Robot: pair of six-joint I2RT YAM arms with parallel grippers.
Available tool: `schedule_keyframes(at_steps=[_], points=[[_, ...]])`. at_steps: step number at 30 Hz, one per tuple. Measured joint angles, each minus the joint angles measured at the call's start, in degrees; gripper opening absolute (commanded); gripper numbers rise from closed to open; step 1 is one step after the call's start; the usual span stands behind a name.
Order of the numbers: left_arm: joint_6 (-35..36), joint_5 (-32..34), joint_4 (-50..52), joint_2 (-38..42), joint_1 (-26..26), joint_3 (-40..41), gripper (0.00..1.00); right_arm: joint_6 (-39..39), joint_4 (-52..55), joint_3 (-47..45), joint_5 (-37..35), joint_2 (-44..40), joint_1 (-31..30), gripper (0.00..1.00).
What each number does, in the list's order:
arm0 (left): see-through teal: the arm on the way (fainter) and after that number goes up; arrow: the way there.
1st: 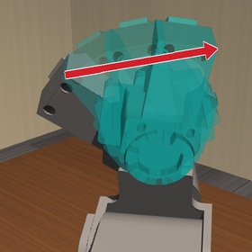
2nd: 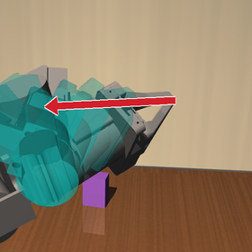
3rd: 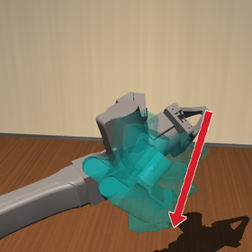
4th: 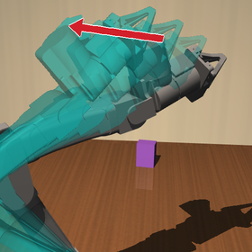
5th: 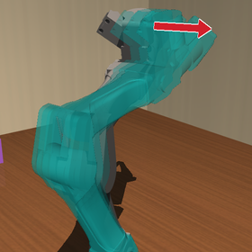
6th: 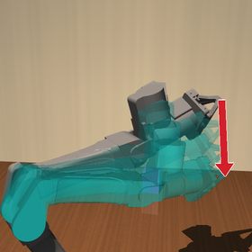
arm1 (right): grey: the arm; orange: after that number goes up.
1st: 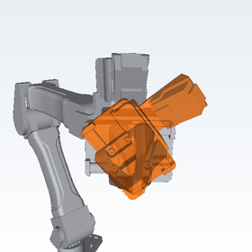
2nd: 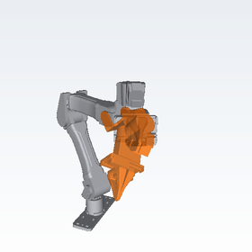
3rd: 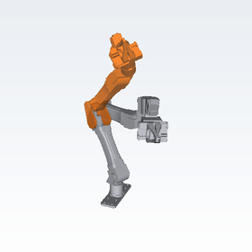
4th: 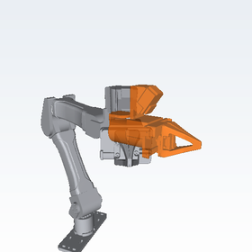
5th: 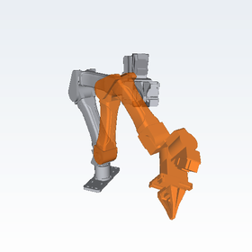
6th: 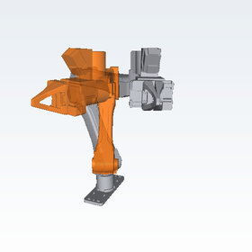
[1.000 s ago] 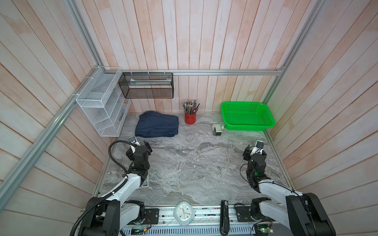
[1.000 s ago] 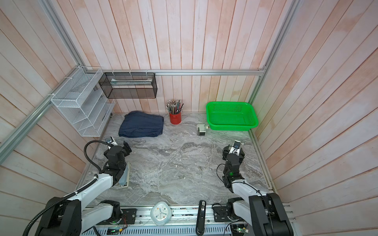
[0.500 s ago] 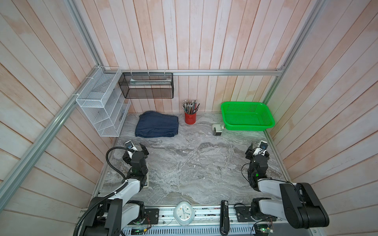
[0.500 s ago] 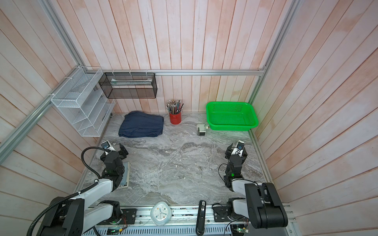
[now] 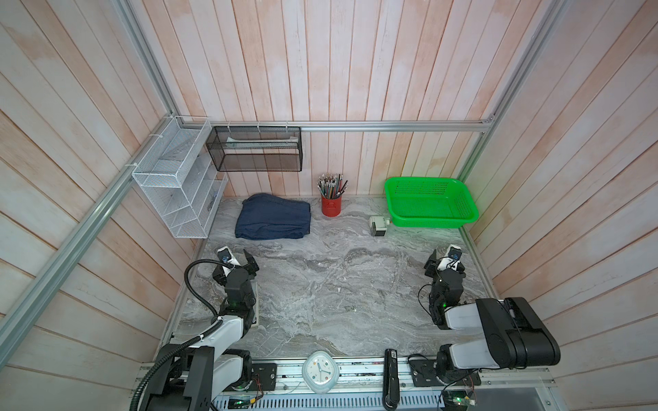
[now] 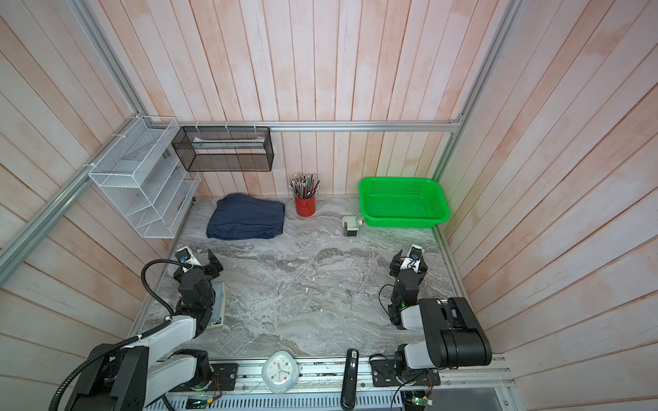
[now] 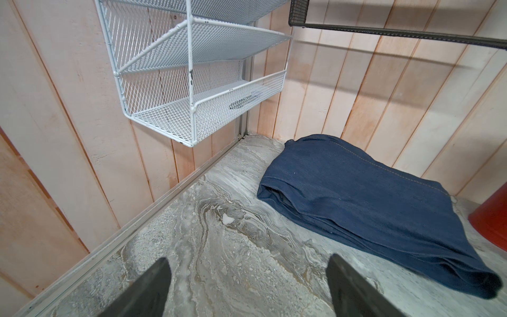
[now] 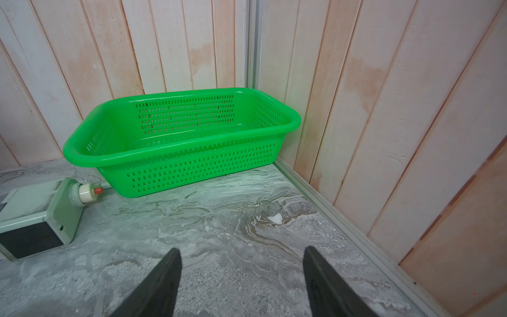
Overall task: Fold and stack the trousers
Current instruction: Reset both arms
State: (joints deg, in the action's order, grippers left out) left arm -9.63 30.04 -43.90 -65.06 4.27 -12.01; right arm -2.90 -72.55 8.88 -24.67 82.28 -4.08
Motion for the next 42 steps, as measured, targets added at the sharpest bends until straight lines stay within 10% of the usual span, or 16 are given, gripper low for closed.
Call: schedule_keyframes(at_steps=[42], points=[[5.6,-16.3,-17.8,-22.8,-2.8,-4.3,0.92,1.2,-1.2,2.5,6.6,5.8,1.6,0.72]])
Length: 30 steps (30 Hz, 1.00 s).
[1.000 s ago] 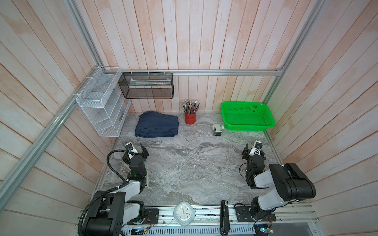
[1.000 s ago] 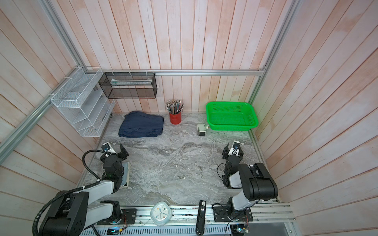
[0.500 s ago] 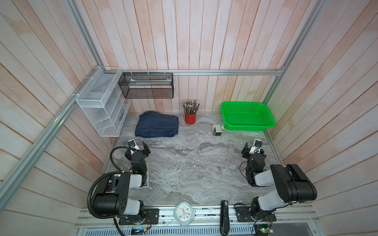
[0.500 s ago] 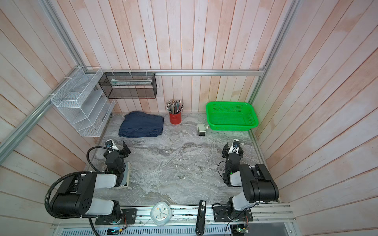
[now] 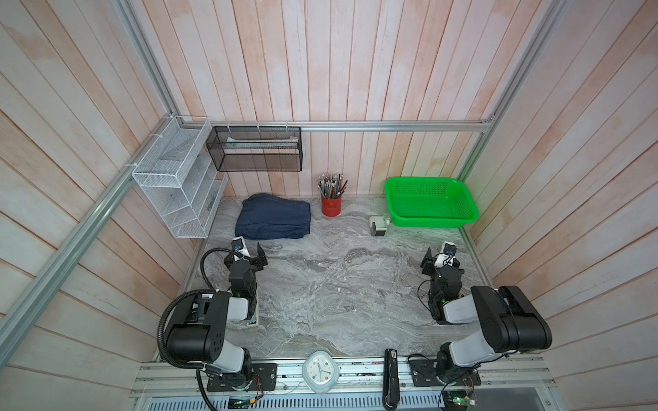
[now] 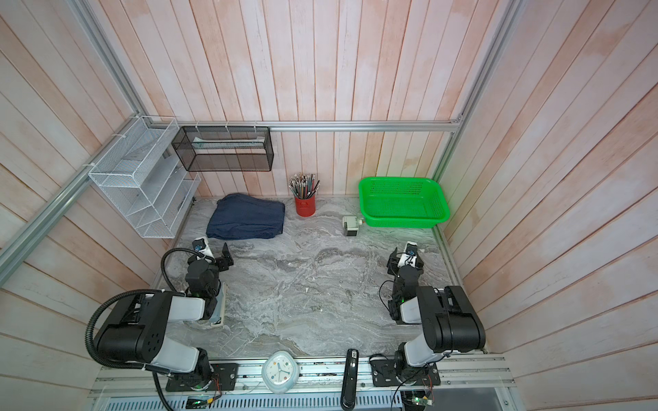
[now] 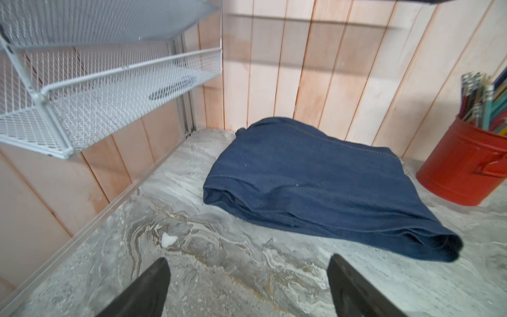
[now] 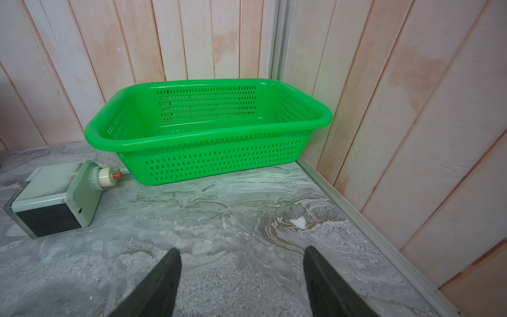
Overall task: Fold and stack the trousers
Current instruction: Reset both arms
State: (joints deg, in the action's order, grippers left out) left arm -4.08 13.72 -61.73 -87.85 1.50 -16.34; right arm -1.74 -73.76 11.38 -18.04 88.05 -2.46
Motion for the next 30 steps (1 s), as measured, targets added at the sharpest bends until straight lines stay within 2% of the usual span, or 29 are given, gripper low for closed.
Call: schedule_keyframes(at_steps=[2,4,5,6,8,23,30], points=[[0.0,-0.2,0.2,-0.2,0.0,0.3,0.93,0.0,0.2,0.0,0.1,0.0,0.0,0.72],[0.4,-0.4,-0.7,-0.3,0.0,0.4,1.00,0.0,0.3,0.0,0.1,0.0,0.0,0.72],[0.3,-0.5,-0.9,-0.3,0.0,0.4,1.00,0.0,0.3,0.0,0.1,0.0,0.0,0.73],[0.3,-0.7,-0.9,-0.3,0.0,0.4,1.00,0.0,0.3,0.0,0.2,0.0,0.0,0.79],[0.4,-0.8,-0.9,-0.3,0.0,0.4,1.00,-0.3,0.3,0.0,0.2,0.0,0.0,0.98],[0.4,-1.3,-0.9,-0.3,-0.1,0.4,1.00,-0.2,0.9,0.5,1.0,0.0,0.6,0.98],[1.6,-5.0,-0.9,-0.3,-0.5,0.4,1.00,-0.2,0.9,0.5,1.3,0.0,0.7,0.98]])
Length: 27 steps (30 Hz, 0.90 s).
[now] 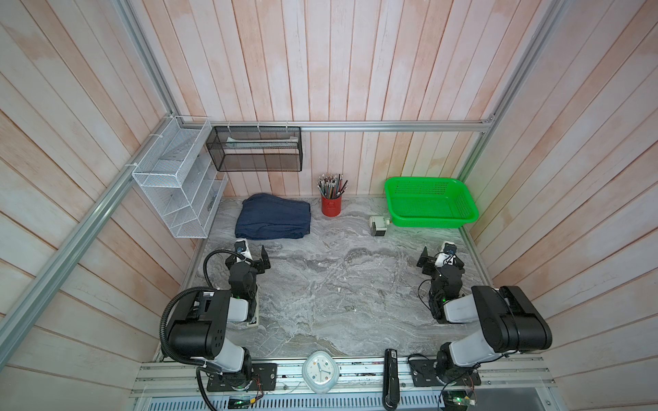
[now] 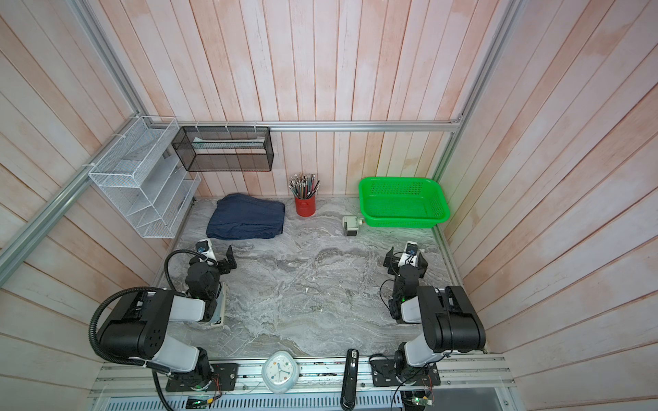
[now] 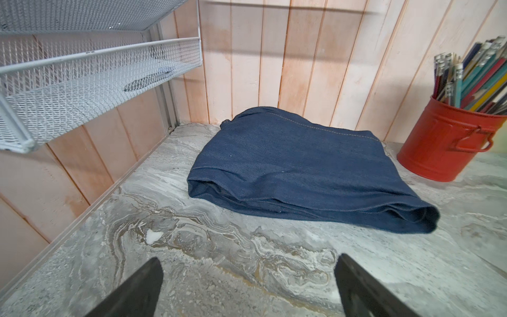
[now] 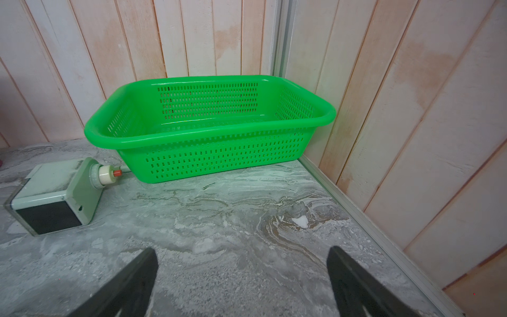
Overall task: Fold and stack the trousers
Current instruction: Reset both arms
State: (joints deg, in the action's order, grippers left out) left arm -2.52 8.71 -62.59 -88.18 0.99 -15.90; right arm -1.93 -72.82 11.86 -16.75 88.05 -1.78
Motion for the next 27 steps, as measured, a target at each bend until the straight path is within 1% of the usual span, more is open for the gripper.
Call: schedule_keyframes(at_steps=[13,27], points=[[0.4,-1.3,0.0,0.0,0.0,0.0,1.00,-0.5,0.9,0.4,2.5,-0.1,1.2,0.98],[0.4,-1.3,0.0,0.0,0.0,0.0,1.00,-0.9,0.9,0.4,2.8,-0.1,1.2,0.98]])
